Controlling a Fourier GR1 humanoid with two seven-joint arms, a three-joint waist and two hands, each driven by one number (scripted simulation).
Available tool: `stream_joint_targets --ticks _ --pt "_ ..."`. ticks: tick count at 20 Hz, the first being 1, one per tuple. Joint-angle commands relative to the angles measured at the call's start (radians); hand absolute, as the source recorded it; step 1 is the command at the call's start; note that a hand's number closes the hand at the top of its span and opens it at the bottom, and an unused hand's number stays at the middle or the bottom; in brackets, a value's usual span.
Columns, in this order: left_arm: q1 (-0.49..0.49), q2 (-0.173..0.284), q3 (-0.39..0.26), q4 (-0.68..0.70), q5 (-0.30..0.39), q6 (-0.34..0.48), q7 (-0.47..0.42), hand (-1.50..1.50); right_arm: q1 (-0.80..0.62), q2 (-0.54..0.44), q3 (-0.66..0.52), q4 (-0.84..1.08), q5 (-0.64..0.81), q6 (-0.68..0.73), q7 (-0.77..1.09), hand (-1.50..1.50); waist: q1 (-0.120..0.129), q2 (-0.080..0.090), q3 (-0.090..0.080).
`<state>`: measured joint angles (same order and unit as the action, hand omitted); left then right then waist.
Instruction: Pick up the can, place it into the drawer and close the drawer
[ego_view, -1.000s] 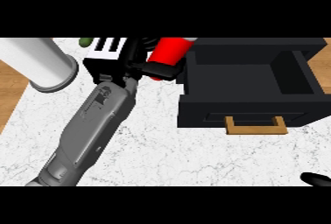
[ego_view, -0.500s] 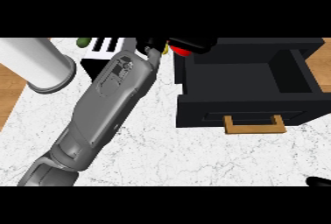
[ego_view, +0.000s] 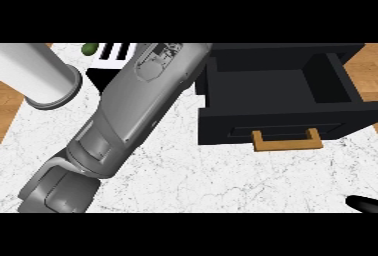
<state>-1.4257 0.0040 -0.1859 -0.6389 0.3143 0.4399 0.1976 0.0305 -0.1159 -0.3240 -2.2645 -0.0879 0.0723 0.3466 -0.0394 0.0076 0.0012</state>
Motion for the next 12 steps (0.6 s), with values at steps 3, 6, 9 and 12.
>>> stream_joint_targets --ticks 3,6,9,12 --pt "-0.071 -0.004 -0.030 0.149 0.066 -0.011 -0.057 1.50 -0.028 -0.031 -0.039 0.016 -0.065 0.020 0.001 -1.50 -0.022 0.005 0.001" --pt "-0.149 -0.004 -0.056 0.207 0.084 0.040 -0.016 1.50 0.008 0.002 0.011 0.000 0.003 0.011 -0.012 -1.50 -0.036 0.007 0.001" --pt "-0.182 -0.004 -0.054 0.259 0.091 0.034 -0.057 1.50 -0.048 -0.040 0.001 -0.020 -0.013 0.001 0.062 -1.50 -0.044 0.011 0.001" --pt "-0.190 -0.004 -0.113 0.256 0.128 0.125 -0.055 1.50 -0.044 -0.004 0.053 0.023 0.035 0.002 0.007 -1.50 -0.056 0.014 0.002"
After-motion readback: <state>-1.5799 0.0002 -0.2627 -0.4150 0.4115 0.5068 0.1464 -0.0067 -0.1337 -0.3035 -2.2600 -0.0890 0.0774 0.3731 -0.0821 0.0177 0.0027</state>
